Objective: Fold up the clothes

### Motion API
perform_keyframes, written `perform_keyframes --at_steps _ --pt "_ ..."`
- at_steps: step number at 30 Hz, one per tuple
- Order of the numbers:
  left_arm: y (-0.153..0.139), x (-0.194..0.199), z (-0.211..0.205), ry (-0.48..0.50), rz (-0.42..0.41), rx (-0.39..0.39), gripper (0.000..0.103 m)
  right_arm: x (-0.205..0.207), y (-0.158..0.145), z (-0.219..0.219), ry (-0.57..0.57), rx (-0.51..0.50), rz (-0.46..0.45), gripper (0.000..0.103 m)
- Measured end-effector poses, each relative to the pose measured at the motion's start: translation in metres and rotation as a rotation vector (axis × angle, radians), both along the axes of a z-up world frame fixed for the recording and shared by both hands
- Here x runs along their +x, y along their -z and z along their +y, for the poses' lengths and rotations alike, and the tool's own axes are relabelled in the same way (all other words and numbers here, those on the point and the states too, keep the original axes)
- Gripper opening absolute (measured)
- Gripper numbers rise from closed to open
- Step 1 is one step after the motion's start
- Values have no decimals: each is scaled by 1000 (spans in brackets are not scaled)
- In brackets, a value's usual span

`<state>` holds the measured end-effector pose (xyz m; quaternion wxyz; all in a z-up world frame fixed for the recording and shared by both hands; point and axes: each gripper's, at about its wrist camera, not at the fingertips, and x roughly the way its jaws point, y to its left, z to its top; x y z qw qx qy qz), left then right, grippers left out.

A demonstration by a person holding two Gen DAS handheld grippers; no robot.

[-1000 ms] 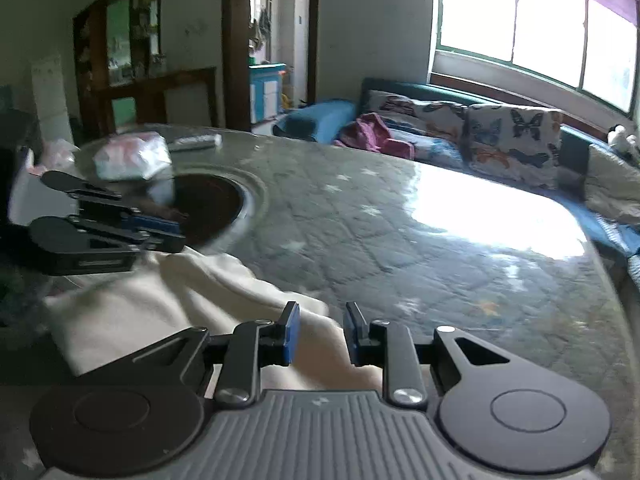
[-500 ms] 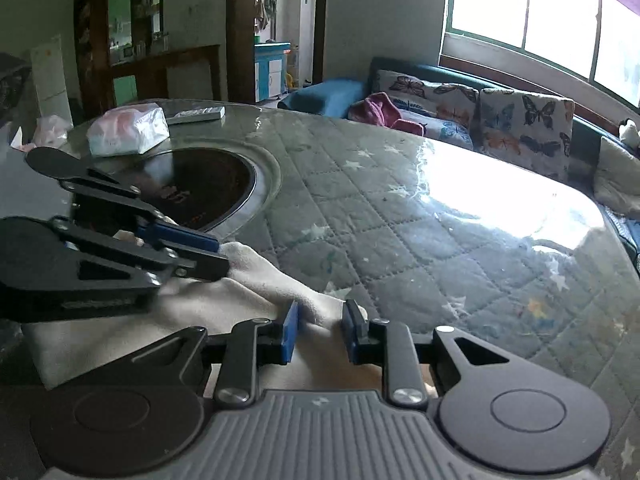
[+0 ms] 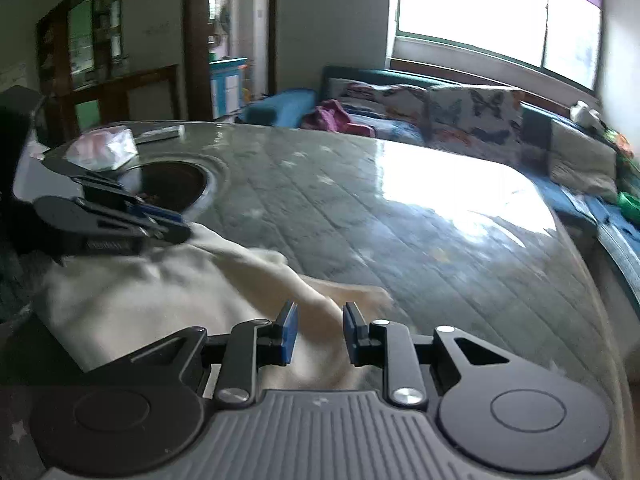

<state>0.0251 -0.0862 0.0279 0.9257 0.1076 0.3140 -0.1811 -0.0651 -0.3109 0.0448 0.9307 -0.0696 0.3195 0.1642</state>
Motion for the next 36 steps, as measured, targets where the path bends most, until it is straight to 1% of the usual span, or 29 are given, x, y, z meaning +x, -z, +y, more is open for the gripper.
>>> perform_keyframes --at_steps 3,7,10,13,16,18,21,24,27,31,36 --pt "-8 -9 -5 12 -14 -39 16 1 4 -4 13 -1 3 23" --pt "-15 -17 -26 103 -26 -61 15 2 9 -8 30 -3 7 23" --pt "-14 -14 -42 156 -9 -77 14 2 12 -12 43 -4 10 23" --pt "-7 -1 -56 182 33 -89 13 3 16 -15 56 -5 13 23" --pt "2 9 -65 189 59 -68 13 2 18 -18 65 -10 16 23" --pt "5 11 -68 188 39 -52 16 1 19 -19 68 -16 18 22" --pt "6 14 -68 152 27 -73 17 -1 20 -22 77 -28 19 22" --pt "3 11 -62 131 22 -120 17 -4 15 -26 70 -15 8 22" --pt "-4 1 -53 136 9 -161 17 -9 6 -27 48 9 -15 23" --pt "-11 -24 -48 176 -15 -154 16 -17 -1 -26 12 22 -26 23" --pt "-9 -59 -53 242 -23 -138 17 -39 -3 -12 -78 5 -45 22"
